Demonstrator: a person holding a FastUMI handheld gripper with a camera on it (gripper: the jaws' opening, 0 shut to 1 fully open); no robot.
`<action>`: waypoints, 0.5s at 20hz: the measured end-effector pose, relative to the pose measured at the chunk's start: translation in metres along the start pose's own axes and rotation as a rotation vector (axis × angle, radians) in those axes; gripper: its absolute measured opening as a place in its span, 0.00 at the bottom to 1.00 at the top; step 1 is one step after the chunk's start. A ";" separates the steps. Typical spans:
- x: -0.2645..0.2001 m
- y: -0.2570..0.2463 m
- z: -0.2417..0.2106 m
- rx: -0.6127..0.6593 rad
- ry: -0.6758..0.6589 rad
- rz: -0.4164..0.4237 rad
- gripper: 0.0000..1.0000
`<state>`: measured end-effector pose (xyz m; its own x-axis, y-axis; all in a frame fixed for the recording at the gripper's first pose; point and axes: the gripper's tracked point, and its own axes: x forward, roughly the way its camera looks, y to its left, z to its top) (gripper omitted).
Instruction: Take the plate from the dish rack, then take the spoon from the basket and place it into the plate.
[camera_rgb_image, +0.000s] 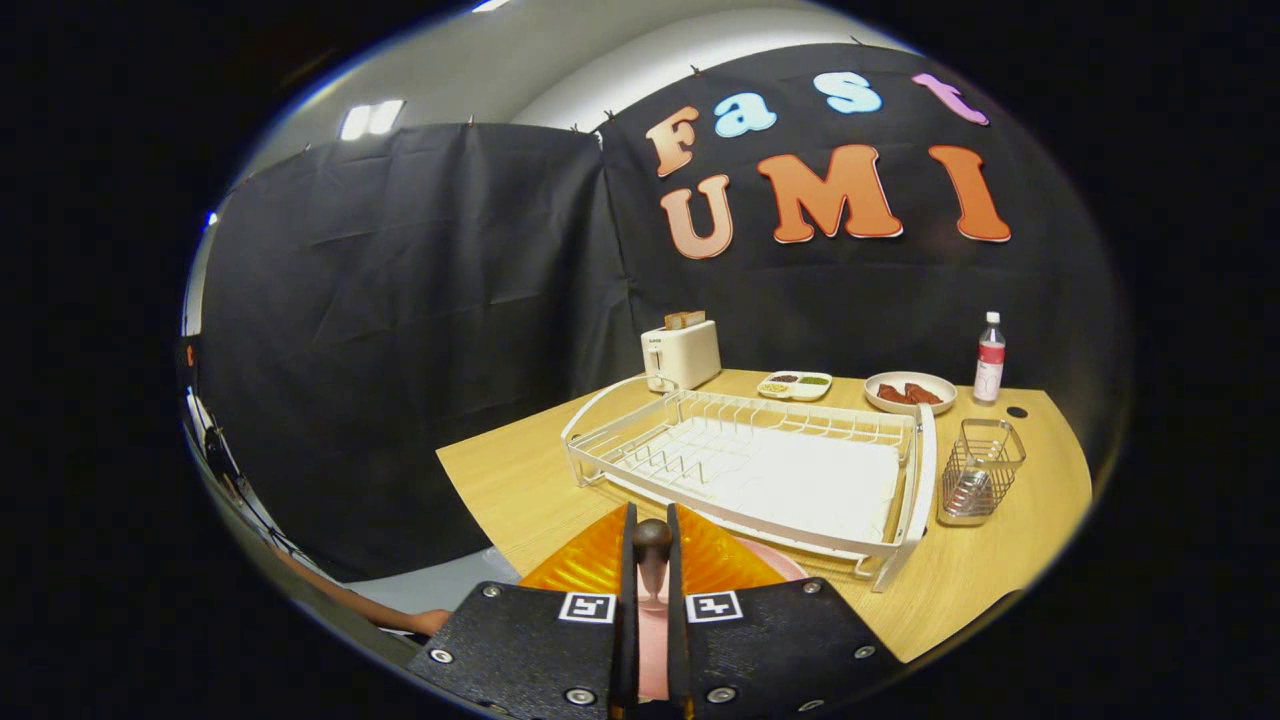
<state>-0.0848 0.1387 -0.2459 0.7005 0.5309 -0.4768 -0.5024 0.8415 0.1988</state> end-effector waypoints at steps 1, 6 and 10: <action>-0.003 -0.003 -0.002 0.009 0.002 0.001 0.11; -0.009 -0.009 -0.026 -0.021 0.054 -0.023 0.13; -0.005 -0.016 -0.046 -0.055 0.111 -0.056 0.14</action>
<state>-0.1034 0.1186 -0.2860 0.6695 0.4660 -0.5784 -0.4929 0.8613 0.1234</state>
